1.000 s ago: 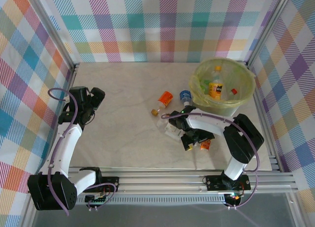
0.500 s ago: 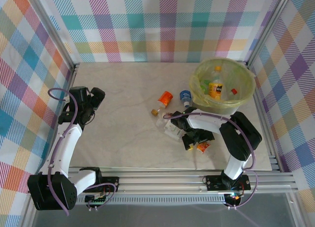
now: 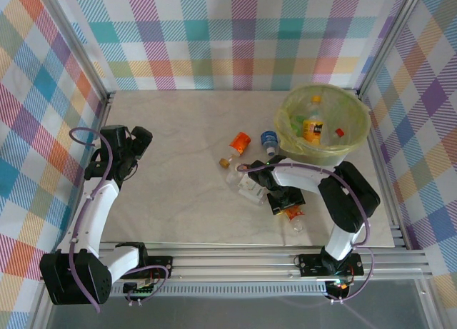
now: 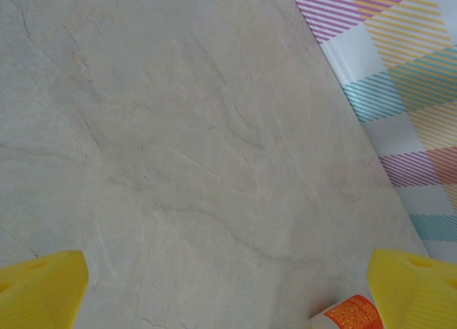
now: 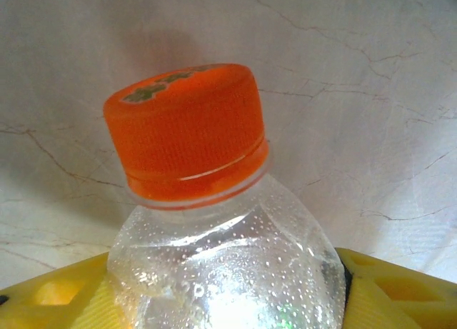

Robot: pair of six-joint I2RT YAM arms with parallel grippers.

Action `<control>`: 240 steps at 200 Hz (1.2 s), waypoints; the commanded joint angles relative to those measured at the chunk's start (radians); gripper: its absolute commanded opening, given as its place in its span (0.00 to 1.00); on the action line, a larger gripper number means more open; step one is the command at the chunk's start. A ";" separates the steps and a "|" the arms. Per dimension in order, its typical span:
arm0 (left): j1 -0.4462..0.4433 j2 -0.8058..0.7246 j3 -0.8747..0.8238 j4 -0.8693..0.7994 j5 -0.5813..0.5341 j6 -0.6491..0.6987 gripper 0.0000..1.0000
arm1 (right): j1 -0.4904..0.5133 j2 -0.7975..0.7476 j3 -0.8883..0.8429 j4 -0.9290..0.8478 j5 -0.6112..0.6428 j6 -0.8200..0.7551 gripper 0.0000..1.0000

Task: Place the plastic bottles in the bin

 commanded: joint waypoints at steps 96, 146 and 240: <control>0.008 -0.004 0.036 -0.001 0.004 0.015 1.00 | 0.160 -0.137 0.290 -0.205 0.023 -0.004 0.48; 0.008 -0.011 0.033 -0.002 -0.004 0.021 1.00 | 0.176 -0.298 0.362 -0.075 -0.085 -0.081 0.48; 0.008 -0.013 0.033 0.002 0.013 0.027 1.00 | 0.074 -0.417 0.738 0.056 0.022 -0.323 0.48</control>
